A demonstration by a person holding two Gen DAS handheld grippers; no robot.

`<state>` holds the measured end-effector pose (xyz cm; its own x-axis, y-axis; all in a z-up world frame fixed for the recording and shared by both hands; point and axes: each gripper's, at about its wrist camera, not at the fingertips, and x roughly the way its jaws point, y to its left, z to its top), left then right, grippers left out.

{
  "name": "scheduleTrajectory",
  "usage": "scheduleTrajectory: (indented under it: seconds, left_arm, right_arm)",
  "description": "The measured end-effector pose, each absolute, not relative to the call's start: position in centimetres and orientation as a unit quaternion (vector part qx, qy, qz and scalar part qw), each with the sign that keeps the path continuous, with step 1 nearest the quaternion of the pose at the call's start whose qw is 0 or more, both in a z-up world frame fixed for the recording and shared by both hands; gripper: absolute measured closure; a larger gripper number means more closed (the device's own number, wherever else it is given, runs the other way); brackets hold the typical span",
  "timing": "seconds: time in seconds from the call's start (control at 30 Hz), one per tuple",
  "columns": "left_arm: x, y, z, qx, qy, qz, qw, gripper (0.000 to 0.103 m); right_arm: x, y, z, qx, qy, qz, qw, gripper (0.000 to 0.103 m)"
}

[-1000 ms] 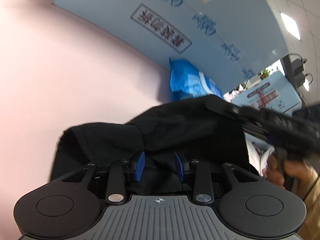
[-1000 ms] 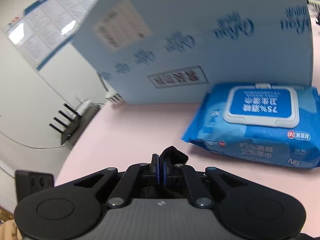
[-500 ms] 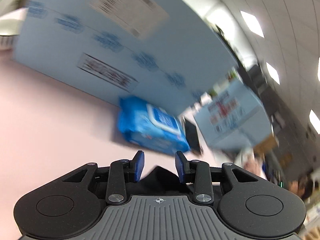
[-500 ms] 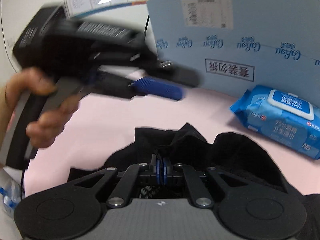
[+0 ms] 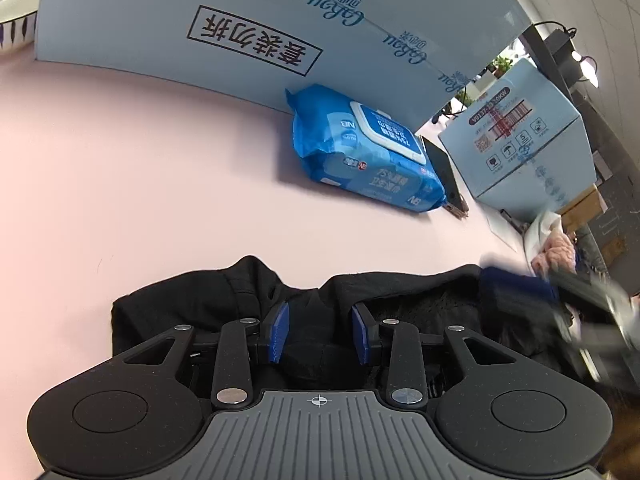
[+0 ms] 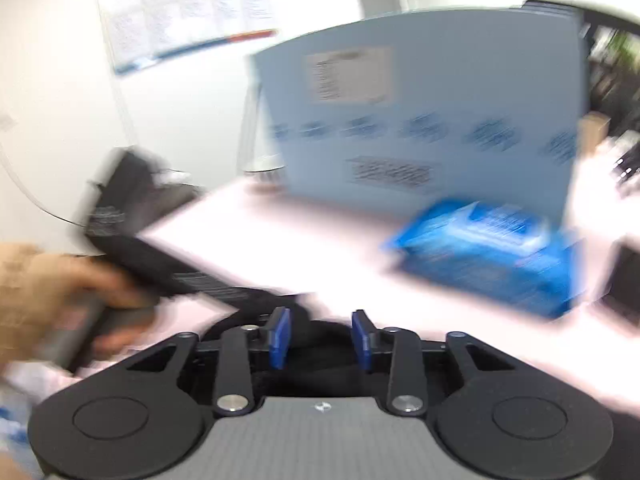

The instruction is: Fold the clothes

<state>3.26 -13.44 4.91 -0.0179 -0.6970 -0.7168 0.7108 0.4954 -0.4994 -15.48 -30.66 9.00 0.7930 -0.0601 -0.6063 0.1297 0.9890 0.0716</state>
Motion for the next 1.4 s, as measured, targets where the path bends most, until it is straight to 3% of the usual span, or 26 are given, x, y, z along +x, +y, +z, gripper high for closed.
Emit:
scheduleTrajectory:
  seconds: [0.13,0.27,0.4,0.63,0.83,0.9,0.97,1.03,1.17,1.4]
  left_arm:
    - [2.0,-12.6,5.2,0.039,0.495,-0.51,0.703,0.07]
    - [1.6,-11.3,4.9,0.042,0.501,-0.508,0.7,0.068]
    - [1.8,-10.4,5.0,0.051,0.508,-0.495,0.703,0.064]
    - [0.9,-11.2,10.4,0.002,0.433,-0.552,0.713,0.065]
    - [1.8,-13.7,11.8,-0.084,0.408,-0.554,0.72,0.065]
    - [2.4,-14.8,11.0,-0.06,0.429,-0.542,0.72,0.065]
    - [2.4,-15.9,8.4,0.035,0.469,-0.504,0.724,0.065]
    - [2.6,-14.6,5.1,0.078,0.493,-0.491,0.714,0.07]
    - [3.7,-10.5,3.7,0.03,0.488,-0.508,0.709,0.089]
    - [3.9,-8.5,3.5,0.025,0.488,-0.488,0.723,0.089]
  right_arm:
    - [-15.4,-33.9,8.5,0.053,0.348,-0.117,0.929,0.06]
    - [-17.2,-35.1,6.6,0.133,0.386,-0.103,0.907,0.057]
    - [-19.5,-34.4,3.8,0.132,0.406,-0.09,0.9,0.062]
    - [-20.8,-32.5,2.1,0.088,0.399,-0.097,0.908,0.061]
    - [-21.0,-32.2,1.8,0.083,0.391,-0.106,0.911,0.061]
    - [-21.1,-32.1,1.7,0.083,0.387,-0.109,0.912,0.061]
    - [-21.1,-32.1,1.6,0.084,0.384,-0.111,0.913,0.061]
    - [-21.2,-32.2,1.5,0.087,0.381,-0.109,0.914,0.061]
    - [-21.6,-32.7,1.6,0.094,0.38,-0.098,0.915,0.061]
    - [-22.7,-31.7,5.1,0.114,0.352,-0.114,0.922,0.06]
